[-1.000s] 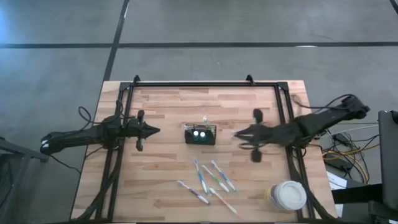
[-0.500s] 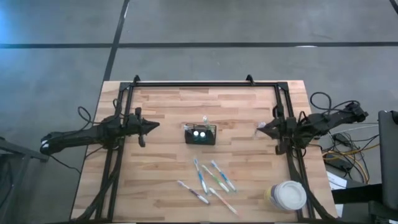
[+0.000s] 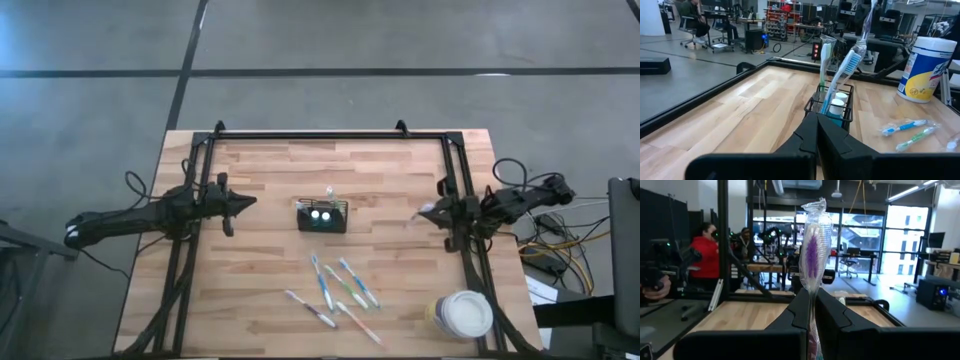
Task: Pick & Place toothbrushing station
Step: Put the right violet toothbrush into the black wire organizer
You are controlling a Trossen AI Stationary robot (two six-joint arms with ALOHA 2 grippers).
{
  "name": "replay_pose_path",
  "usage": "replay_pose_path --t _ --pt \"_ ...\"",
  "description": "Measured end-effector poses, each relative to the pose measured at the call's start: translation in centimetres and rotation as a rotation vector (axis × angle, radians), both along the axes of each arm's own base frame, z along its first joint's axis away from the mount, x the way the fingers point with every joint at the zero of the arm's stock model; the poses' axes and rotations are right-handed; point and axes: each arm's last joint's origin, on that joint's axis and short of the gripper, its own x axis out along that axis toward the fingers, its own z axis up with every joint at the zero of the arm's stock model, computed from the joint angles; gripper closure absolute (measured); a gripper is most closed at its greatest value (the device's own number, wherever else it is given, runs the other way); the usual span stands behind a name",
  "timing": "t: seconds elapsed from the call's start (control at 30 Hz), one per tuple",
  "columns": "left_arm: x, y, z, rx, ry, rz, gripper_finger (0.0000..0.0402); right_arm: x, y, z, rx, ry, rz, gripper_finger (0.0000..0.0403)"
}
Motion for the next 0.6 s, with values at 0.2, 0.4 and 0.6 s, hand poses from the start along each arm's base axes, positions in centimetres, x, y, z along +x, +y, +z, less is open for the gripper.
replay_pose_path --t 0.2,0.4,0.6 --pt "0.0 0.0 0.0 0.001 0.001 0.003 0.0396 -0.3 -0.1 -0.8 0.010 -0.025 0.002 0.0391" --pt "0.0 0.0 0.0 0.030 0.008 -0.001 0.0396 0.0 0.0 -1.8 0.010 -0.003 0.003 0.0391" --pt "0.0 0.0 0.0 0.029 0.008 -0.001 0.0396 0.1 0.0 -2.0 0.022 -0.039 0.000 0.0390"
